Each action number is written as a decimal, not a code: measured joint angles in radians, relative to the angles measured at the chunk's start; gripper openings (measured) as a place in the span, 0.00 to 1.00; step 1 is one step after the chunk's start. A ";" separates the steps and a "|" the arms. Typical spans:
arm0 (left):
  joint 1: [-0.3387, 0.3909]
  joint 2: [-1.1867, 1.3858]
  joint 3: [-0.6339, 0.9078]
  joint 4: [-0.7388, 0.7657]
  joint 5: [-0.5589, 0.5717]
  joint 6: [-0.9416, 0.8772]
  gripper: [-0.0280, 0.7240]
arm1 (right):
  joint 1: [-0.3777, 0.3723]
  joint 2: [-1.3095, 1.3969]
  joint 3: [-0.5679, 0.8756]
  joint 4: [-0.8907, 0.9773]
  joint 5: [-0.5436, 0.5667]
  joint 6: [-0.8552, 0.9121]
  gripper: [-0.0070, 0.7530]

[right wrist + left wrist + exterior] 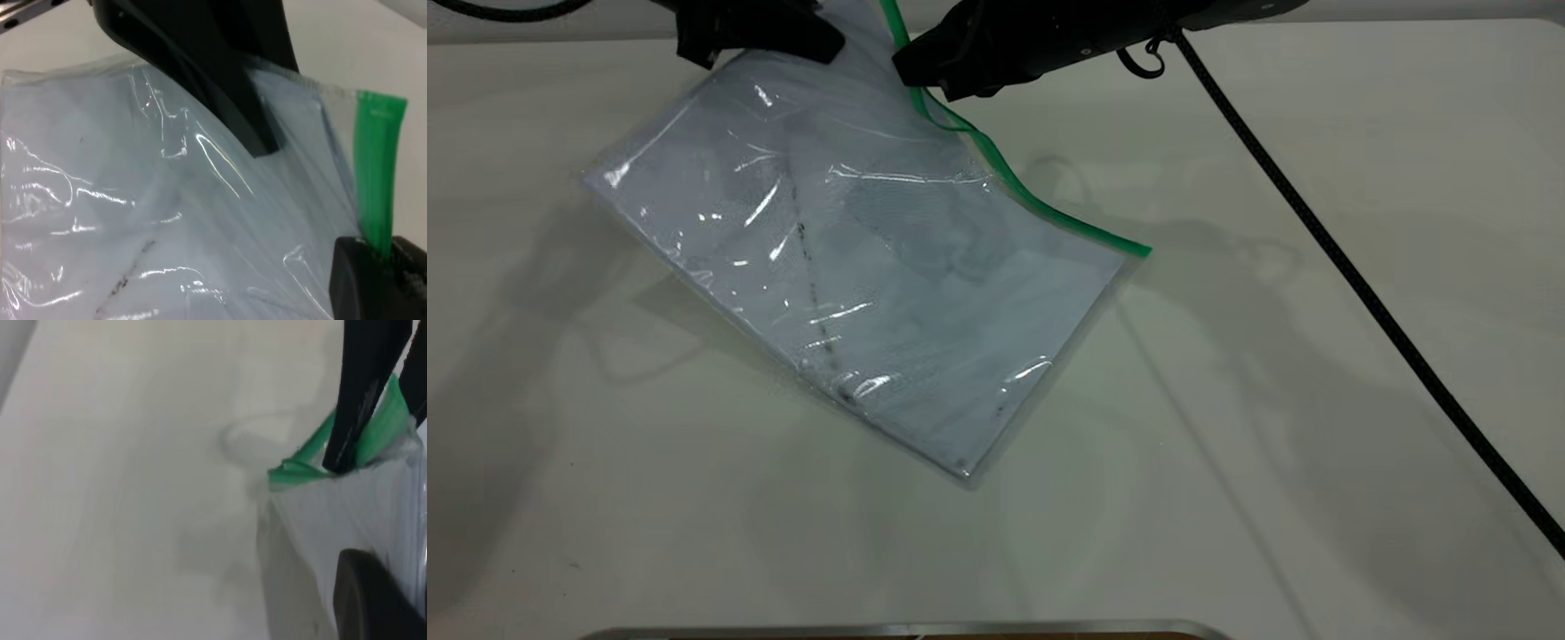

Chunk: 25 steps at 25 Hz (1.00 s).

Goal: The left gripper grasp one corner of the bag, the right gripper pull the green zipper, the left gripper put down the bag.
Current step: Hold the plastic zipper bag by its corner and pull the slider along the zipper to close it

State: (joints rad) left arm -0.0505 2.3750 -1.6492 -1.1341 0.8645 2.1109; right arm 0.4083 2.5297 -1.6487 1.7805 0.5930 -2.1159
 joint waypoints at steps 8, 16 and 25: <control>0.041 0.000 0.007 -0.109 0.064 0.004 0.11 | -0.021 0.024 0.000 0.012 -0.002 0.000 0.06; 0.069 -0.010 0.006 -0.181 0.078 0.004 0.11 | -0.051 0.073 0.007 -0.030 -0.117 0.000 0.06; 0.119 -0.010 0.007 -0.269 0.092 0.003 0.11 | -0.102 0.099 0.036 -0.151 -0.168 0.000 0.06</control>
State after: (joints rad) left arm 0.0688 2.3648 -1.6424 -1.4033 0.9560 2.1143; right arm 0.3067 2.6289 -1.6127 1.6295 0.4246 -2.1159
